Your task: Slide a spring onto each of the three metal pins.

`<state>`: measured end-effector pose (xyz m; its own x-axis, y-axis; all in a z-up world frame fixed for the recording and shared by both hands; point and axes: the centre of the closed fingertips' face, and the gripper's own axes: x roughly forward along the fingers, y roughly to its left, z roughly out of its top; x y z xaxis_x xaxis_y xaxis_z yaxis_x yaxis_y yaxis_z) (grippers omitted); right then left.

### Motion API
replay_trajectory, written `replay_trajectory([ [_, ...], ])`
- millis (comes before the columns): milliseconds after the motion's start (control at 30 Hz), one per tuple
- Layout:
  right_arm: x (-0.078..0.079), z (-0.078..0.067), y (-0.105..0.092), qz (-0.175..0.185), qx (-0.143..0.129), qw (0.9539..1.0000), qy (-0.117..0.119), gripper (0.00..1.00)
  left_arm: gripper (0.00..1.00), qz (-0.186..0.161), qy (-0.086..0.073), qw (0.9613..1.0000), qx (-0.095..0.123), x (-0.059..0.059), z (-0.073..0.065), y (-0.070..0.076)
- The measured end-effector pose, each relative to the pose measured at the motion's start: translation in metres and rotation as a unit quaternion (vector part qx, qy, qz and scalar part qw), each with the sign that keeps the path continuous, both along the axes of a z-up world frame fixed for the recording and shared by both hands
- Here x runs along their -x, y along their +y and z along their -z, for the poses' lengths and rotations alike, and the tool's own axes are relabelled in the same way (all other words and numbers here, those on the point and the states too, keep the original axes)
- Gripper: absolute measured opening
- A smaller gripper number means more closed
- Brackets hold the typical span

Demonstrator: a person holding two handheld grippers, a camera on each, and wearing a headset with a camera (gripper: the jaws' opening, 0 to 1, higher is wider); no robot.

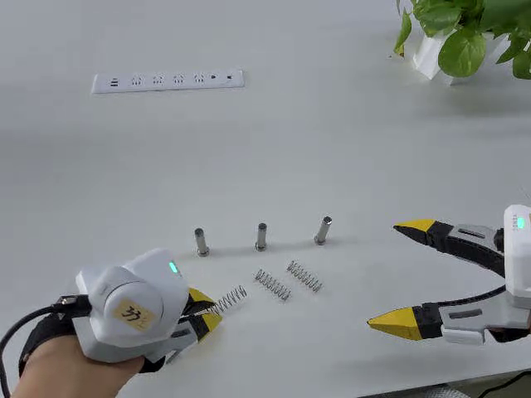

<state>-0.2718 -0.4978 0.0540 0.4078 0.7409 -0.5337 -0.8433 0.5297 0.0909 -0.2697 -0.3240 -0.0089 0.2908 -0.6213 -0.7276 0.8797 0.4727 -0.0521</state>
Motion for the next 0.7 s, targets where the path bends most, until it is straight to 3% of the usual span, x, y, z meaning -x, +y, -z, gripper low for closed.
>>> replay_trajectory([
  [333, 0.003, -0.022, 0.036, -0.027, -0.029, 0.9992, -0.006, 0.76, 0.07, -0.02, -0.022, 0.9981, 0.053, 0.0, -0.032, 0.002],
  [500, 0.004, -0.035, 0.063, -0.028, -0.07, 0.997, 0.015, 0.67, 0.07, -0.032, -0.034, 0.9943, 0.096, -0.002, -0.055, -0.004],
  [600, 0.0, -0.047, 0.08, -0.022, -0.105, 0.994, 0.018, 0.59, 0.07, -0.037, -0.039, 0.9912, 0.121, -0.004, -0.067, -0.009],
  [700, -0.007, -0.059, 0.095, -0.002, -0.151, 0.9881, 0.032, 0.52, 0.07, -0.04, -0.046, 0.9881, 0.141, -0.004, -0.078, -0.013],
])
